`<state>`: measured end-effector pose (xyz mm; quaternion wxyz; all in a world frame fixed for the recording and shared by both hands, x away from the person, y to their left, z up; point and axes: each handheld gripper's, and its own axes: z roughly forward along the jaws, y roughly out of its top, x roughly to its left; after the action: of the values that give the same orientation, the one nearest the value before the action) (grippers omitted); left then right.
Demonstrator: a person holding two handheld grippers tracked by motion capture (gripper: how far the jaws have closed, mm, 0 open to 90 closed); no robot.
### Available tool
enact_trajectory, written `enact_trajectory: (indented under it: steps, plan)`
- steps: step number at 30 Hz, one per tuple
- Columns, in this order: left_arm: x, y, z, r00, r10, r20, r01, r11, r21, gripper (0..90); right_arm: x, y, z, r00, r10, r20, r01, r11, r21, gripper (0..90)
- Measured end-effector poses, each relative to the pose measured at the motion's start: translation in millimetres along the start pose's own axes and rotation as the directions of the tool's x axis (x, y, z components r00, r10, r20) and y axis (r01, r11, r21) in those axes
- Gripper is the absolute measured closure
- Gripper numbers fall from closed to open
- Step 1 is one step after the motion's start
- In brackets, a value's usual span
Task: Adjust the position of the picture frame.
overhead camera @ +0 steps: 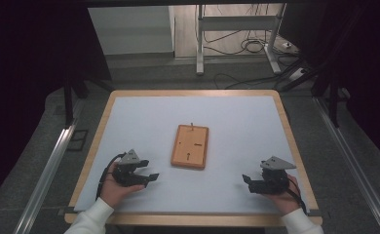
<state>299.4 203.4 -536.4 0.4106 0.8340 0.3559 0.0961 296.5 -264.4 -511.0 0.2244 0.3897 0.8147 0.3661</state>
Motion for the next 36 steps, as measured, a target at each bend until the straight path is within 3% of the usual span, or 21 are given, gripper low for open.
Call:
enact_trajectory:
  steps: [14,25,30,36]
  plan:
    - [0.2,2.8,-1.2,1.0000,0.004,0.004,-0.004,0.9999,-0.010,29.7,8.3,-0.7,3.3,0.9992,-0.023,-0.031,0.024,0.999,0.029,13.8]
    - [0.0,12.4,11.1,0.9990,0.035,0.027,-0.035,0.9994,0.003,29.7,14.8,-1.8,1.1,0.9993,-0.020,-0.031,0.021,0.999,0.026,13.3]
    - [-0.9,13.4,13.7,0.9989,0.039,0.025,-0.039,0.9992,0.011,29.7,18.4,-1.0,0.6,0.9980,-0.057,-0.029,0.058,0.998,0.038,14.0]
    - [0.6,12.6,14.7,0.9992,0.036,0.016,-0.036,0.9992,0.018,29.6,22.6,10.5,5.1,0.9962,-0.045,-0.075,0.046,0.999,0.014,14.1]
